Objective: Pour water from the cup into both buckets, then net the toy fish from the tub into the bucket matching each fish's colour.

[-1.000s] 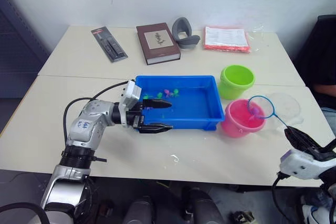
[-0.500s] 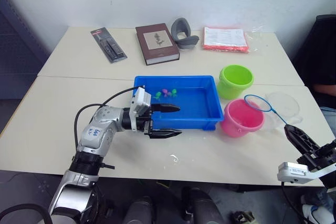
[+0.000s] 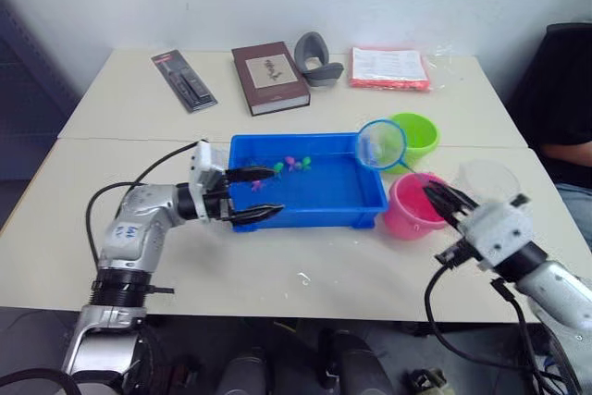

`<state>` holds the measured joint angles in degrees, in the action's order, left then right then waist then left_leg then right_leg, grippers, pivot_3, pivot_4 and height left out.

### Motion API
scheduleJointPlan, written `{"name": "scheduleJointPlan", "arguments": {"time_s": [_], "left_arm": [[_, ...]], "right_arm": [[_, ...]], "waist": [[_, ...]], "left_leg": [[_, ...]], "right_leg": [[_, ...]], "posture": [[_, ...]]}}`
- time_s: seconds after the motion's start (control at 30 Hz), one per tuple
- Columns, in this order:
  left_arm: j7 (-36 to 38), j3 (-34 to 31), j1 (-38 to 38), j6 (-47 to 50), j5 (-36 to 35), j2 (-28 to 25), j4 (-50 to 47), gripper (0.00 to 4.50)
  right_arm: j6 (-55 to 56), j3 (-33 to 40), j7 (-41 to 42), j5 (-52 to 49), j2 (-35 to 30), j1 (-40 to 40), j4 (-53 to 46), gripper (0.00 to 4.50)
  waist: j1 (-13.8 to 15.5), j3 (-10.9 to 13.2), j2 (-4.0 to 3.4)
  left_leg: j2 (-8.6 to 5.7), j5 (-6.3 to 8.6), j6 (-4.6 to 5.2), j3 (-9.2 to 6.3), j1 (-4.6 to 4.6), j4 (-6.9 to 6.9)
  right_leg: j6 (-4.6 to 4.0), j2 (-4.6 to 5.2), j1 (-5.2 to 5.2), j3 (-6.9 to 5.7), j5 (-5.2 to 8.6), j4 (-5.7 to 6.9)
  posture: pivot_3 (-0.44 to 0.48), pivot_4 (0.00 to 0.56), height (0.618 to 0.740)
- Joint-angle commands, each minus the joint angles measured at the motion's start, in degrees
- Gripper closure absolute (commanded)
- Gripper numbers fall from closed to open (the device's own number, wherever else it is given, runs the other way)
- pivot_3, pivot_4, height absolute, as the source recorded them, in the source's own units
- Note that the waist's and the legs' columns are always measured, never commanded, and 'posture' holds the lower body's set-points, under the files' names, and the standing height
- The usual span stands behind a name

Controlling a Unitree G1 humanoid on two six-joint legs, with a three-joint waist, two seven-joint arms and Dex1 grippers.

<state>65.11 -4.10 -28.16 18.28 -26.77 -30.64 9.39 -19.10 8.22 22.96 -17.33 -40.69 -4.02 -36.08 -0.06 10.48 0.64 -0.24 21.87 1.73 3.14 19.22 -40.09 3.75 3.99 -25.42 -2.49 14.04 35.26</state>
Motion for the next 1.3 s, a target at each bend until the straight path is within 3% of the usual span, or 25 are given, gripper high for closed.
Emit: {"name": "scheduleJointPlan", "arguments": {"time_s": [0.03,0.27,0.6,0.83,1.03,1.3], "left_arm": [[-0.8,-3.2,0.3,-2.2,0.2,-2.1,1.1,0.05],[-2.0,-5.2,1.3,-4.4,0.6,-4.0,2.9,0.05],[-4.2,-6.0,4.3,-3.7,-0.4,-3.7,-0.7,0.05],[-4.9,-6.1,5.0,-3.9,-0.7,-3.5,-1.0,0.05],[-5.5,-6.2,5.6,-3.7,-1.0,-3.3,-1.8,0.05],[-6.0,-6.3,6.7,-3.5,-1.4,-3.2,-2.7,0.05]], "right_arm": [[-19.5,-3.1,-2.6,-5.8,0.6,8.7,-1.7,4.5],[-33.8,-11.7,-2.6,-5.5,5.5,24.2,7.8,4.5],[-30.2,-17.0,-1.4,-0.4,12.1,33.3,19.5,4.5],[-24.8,-24.7,-1.8,9.3,12.4,38.6,24.9,4.5],[-28.3,-25.9,-2.6,15.0,10.8,39.1,24.7,4.5],[-35.6,-19.8,0.8,13.5,6.3,33.1,14.4,4.5]], "waist": [[0.0,0.0,-0.01],[0.1,0.0,0.0],[-0.2,0.0,0.0],[-0.3,0.0,-0.01],[-0.2,0.0,-0.01],[-0.1,0.0,-0.01]], "left_leg": [[-0.04,0.0,0.01,-0.01,0.02,0.0],[-0.07,0.01,-0.04,-0.32,0.3,0.05],[-0.09,0.03,-0.01,-0.32,0.52,0.05],[-0.09,0.03,-0.01,-0.33,0.54,0.04],[-0.09,0.02,-0.02,-0.34,0.65,0.04],[-0.1,0.02,-0.02,-0.45,1.06,-0.03]], "right_leg": [[-0.02,0.1,-0.03,-0.06,0.01,0.02],[-0.15,0.18,-0.1,-0.45,0.09,-0.14],[-0.03,0.18,-0.19,-0.54,0.02,-0.09],[-0.03,0.17,-0.22,-0.55,0.02,-0.09],[-0.03,0.18,-0.3,-0.57,0.02,-0.09],[0.01,0.19,-0.63,-0.71,-0.01,-0.12]], "posture": [[0.0,0.15,0.74],[0.0,0.15,0.74],[0.0,0.15,0.74],[0.0,0.15,0.74],[0.0,0.15,0.74],[0.0,0.15,0.74]]}}
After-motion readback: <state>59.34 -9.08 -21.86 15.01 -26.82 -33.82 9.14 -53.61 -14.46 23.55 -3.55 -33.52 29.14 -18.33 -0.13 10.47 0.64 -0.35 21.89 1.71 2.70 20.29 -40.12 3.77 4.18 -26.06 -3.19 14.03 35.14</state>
